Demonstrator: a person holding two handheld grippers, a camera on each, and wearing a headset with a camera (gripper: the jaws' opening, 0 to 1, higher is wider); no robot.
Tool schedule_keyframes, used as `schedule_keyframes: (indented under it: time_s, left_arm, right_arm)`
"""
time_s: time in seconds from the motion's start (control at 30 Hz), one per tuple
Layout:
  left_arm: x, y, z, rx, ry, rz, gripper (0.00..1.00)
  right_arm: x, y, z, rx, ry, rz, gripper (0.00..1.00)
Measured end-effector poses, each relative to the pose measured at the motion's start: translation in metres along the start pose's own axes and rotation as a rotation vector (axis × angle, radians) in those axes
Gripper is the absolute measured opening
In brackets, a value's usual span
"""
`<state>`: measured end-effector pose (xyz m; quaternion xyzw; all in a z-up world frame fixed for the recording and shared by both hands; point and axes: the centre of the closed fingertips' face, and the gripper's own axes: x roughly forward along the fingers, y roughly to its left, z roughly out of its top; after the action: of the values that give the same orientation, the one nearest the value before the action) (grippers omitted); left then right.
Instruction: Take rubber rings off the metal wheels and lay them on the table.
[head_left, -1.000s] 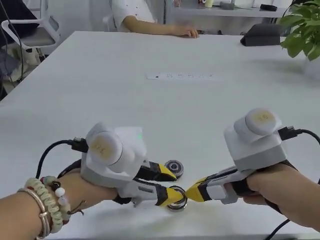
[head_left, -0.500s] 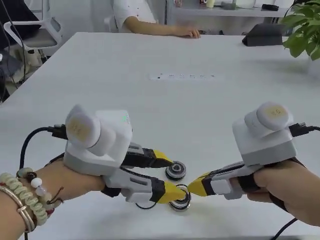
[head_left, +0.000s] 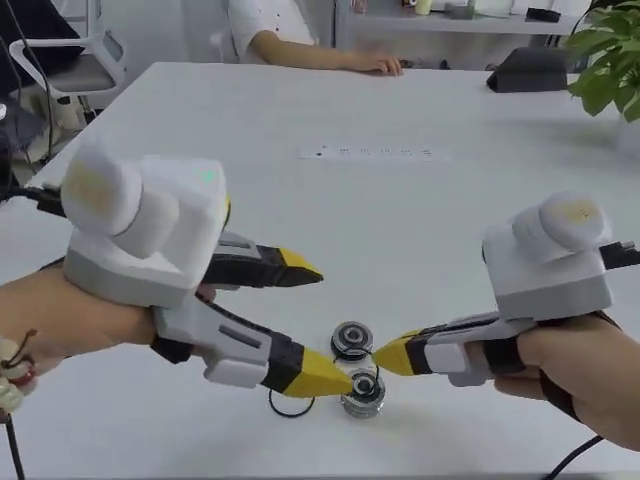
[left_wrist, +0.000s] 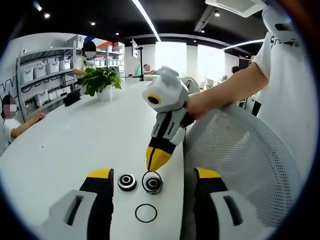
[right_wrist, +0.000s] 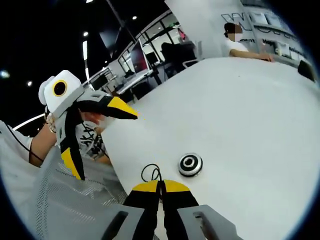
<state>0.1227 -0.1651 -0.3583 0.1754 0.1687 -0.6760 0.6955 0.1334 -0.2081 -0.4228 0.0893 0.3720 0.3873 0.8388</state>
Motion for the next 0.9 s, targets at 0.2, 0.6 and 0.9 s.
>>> schedule_keyframes:
  time_s: [0.2,0.6,0.9]
  left_arm:
    - [-0.020,0.003,-0.007,-0.033,0.002,0.062,0.72]
    - [-0.043,0.000,-0.026,-0.104,-0.019,0.145,0.77]
    - [-0.042,-0.012,-0.042,-0.166,-0.036,0.161,0.78]
  right_arm:
    - [-0.005,-0.001,0.008,0.011,-0.040,-0.002,0.00]
    - [-0.015,0.003,0.024,0.042,-0.124,0.003,0.00]
    - [-0.017,0.004,0.030,0.059,-0.155,0.014,0.00]
